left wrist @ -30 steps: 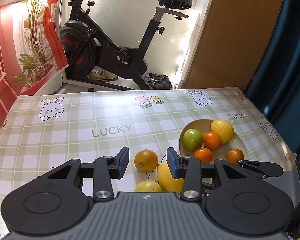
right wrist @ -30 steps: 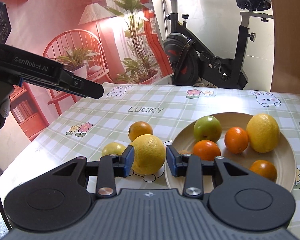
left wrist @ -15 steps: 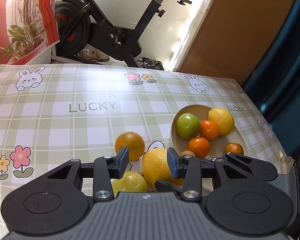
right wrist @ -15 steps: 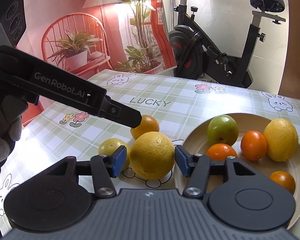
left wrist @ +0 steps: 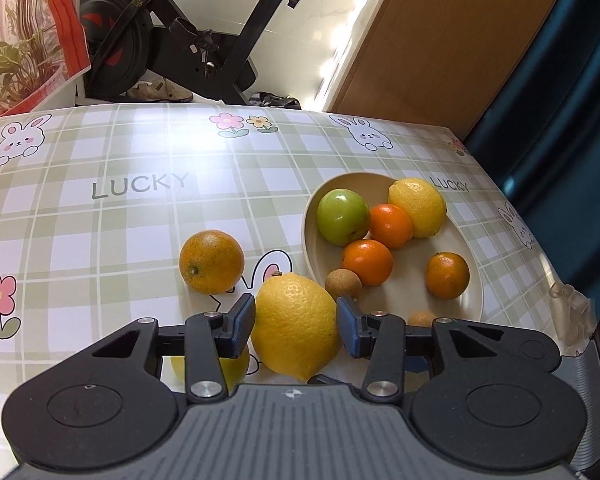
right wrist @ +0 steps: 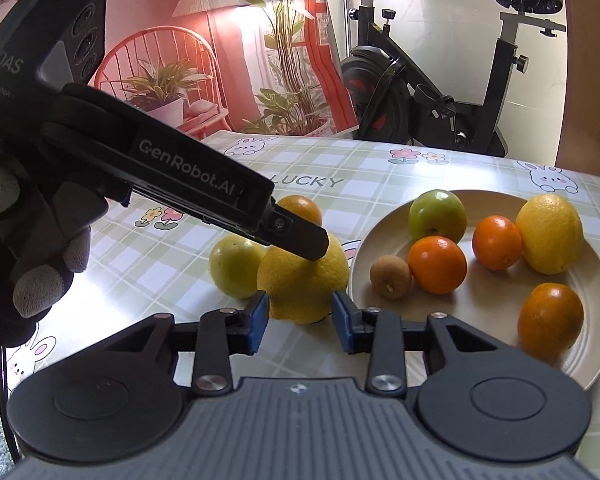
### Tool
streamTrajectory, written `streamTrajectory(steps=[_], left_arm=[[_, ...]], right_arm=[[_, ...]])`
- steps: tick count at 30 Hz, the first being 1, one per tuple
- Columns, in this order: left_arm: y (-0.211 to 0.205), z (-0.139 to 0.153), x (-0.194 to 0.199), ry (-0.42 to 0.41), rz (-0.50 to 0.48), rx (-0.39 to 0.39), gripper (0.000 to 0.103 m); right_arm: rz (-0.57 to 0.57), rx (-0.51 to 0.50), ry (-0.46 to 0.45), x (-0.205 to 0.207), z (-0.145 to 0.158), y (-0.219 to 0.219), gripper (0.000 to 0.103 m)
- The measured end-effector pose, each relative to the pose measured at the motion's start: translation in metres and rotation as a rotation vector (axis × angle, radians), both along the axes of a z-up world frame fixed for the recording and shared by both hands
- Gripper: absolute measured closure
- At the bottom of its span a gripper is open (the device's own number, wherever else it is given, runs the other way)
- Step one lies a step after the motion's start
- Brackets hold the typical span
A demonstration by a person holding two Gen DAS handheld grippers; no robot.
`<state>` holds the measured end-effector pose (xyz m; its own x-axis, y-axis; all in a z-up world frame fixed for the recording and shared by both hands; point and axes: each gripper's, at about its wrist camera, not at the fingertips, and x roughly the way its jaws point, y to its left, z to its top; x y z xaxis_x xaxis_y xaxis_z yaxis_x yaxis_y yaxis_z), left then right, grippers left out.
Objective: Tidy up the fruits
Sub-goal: 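Close the left tool's fingers around the large lemon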
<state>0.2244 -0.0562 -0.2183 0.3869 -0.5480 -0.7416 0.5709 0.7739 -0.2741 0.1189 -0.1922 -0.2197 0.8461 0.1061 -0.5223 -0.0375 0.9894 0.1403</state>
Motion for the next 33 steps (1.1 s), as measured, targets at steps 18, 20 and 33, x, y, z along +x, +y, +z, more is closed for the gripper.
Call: streamTrajectory(steps=[18, 20, 33], left_arm=[[-0.008, -0.006, 0.004, 0.007, -0.032, 0.026, 0.047], [-0.006, -0.004, -0.001, -0.002, -0.054, 0.03, 0.047], [0.008, 0.0, -0.02, 0.017, -0.063, -0.004, 0.047]], right_arm=[[-0.01, 0.014, 0.008, 0.004, -0.002, -0.001, 0.059], [-0.009, 0.026, 0.013, 0.003, -0.003, -0.002, 0.059], [-0.008, 0.05, 0.015, 0.002, -0.002, -0.003, 0.049]])
